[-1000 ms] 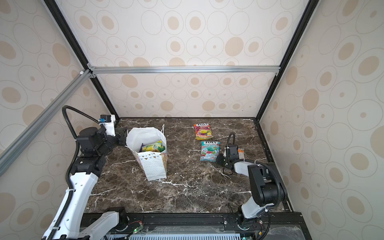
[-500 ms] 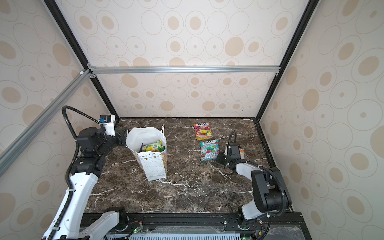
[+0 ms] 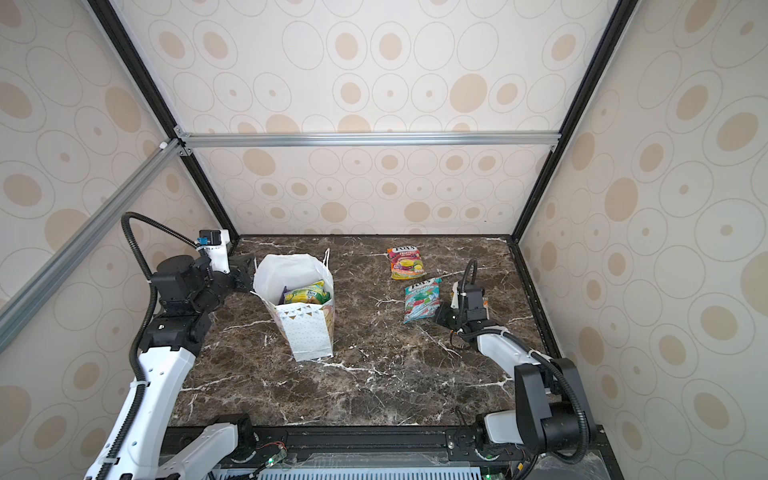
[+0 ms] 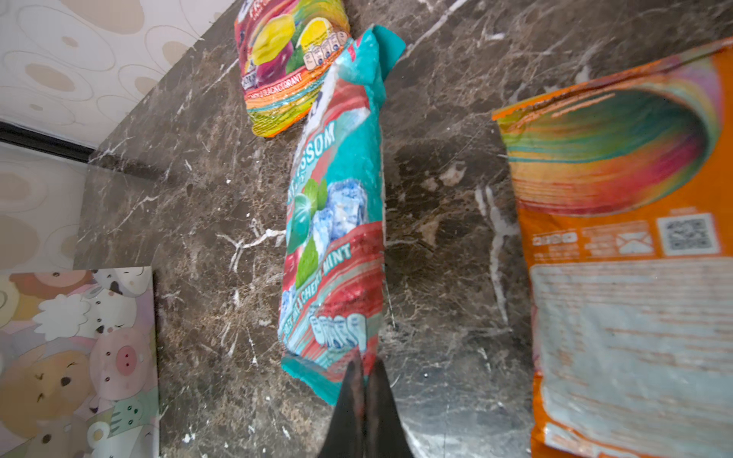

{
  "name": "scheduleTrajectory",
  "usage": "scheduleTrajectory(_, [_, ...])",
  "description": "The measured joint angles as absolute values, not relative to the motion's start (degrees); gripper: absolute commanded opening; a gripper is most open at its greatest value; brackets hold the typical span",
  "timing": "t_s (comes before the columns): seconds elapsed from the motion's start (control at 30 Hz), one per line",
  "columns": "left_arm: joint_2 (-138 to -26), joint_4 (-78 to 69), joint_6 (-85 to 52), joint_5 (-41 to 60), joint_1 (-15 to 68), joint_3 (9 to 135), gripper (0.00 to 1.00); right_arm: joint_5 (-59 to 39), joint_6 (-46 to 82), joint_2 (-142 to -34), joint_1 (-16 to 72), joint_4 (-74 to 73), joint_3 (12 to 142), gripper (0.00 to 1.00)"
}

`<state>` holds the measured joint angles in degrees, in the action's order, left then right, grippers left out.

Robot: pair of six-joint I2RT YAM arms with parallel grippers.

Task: Place the snacks into the paper bag
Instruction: 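Close the right gripper on the Mint Blossom packet and lift it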

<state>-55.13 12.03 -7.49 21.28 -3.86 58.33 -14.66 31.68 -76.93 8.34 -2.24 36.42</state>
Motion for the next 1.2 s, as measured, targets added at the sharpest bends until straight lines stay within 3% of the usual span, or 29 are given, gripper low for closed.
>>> scheduleTrajectory(1.2, [-54.4, 12.6, -7.5, 21.2, -3.9, 58.3, 0.0, -17.9, 23.0, -67.8, 14.3, 12.4, 49.7, 0.0])
